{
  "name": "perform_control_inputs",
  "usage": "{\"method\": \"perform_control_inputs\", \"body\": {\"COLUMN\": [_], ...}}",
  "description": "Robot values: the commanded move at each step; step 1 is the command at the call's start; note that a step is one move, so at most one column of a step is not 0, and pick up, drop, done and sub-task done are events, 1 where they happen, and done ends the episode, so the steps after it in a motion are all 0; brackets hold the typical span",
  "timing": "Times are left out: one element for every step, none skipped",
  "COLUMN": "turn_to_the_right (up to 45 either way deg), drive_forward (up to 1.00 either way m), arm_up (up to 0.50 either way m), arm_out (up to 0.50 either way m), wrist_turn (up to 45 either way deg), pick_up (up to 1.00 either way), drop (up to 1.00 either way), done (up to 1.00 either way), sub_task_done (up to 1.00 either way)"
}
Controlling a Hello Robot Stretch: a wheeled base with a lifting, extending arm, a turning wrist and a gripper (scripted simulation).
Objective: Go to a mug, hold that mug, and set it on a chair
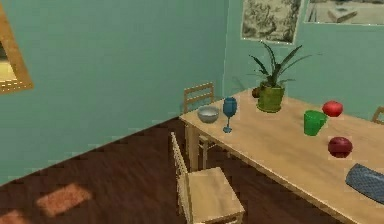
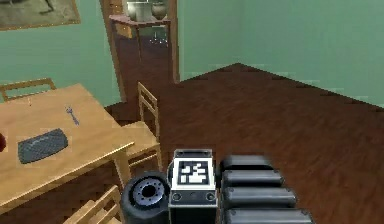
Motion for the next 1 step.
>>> {"method": "perform_control_inputs", "body": {"turn_to_the_right": [6.0], "drive_forward": [0.00], "arm_up": [0.00], "arm_out": [0.00], "wrist_turn": [0.0], "pick_up": [0.00], "drop": [0.00], "done": [0.00], "sub_task_done": [0.00]}}
